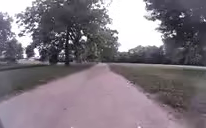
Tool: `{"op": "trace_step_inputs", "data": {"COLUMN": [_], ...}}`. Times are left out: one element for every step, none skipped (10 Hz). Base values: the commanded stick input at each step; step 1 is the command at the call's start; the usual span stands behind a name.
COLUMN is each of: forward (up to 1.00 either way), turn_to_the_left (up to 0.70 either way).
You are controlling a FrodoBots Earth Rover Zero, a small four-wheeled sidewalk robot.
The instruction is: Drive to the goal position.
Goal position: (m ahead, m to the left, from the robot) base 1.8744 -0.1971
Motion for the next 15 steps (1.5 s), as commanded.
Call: {"op": "trace_step_inputs", "data": {"forward": [0.7,0.7,0.7,0.7,0.7,0.7,0.7,0.7,0.7,0.7,0.7,0.7,0.7,0.7,0.7], "turn_to_the_left": [0.0,0.0,0.0,0.0,0.0,0.01,0.01,0.01,0.01,0.01,0.01,0.01,0.01,0.01,0.0]}}
